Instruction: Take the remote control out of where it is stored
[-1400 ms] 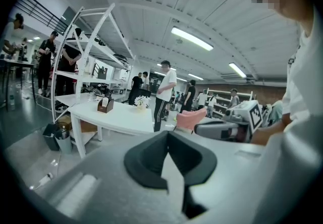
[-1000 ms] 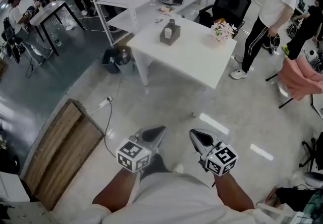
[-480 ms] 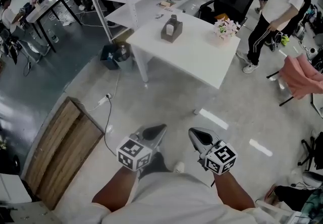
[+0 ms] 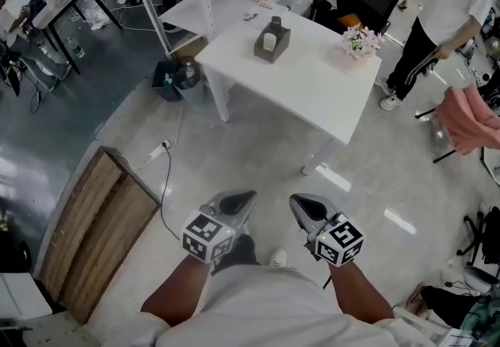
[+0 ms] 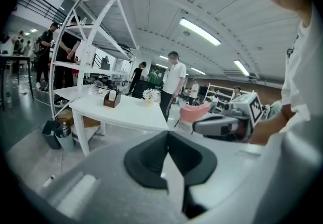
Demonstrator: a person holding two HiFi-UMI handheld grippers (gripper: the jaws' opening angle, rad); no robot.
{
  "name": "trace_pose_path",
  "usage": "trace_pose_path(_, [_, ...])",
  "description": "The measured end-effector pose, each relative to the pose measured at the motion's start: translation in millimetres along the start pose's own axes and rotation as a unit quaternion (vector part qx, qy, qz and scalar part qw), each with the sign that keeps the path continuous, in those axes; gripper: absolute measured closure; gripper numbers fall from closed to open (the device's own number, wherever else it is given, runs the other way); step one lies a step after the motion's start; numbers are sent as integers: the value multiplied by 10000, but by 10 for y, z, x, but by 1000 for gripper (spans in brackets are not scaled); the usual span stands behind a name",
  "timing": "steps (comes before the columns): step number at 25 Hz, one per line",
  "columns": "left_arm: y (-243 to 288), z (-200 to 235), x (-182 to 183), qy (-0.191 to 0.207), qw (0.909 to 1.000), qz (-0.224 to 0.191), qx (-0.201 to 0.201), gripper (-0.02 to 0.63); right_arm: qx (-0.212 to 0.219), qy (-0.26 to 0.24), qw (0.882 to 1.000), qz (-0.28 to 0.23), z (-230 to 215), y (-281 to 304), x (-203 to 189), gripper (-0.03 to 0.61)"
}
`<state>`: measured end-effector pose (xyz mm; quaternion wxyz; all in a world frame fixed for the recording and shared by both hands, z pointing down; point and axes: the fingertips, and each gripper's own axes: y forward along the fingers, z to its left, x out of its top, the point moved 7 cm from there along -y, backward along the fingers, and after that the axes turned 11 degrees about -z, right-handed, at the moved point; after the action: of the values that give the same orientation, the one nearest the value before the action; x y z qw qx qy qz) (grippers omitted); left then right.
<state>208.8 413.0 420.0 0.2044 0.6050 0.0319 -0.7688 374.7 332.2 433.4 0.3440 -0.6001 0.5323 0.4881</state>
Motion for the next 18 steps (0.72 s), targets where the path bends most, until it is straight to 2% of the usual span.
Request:
trace_pose_path(8, [184,710,385,70,9999,-112,-68,612,-92,-79,9999,-33,-231,678,263,572])
trace_pose_path(18, [336,1374,746,205,9987,-167,-438,612,-405,-245,9988,-138,-363,1311,531,572])
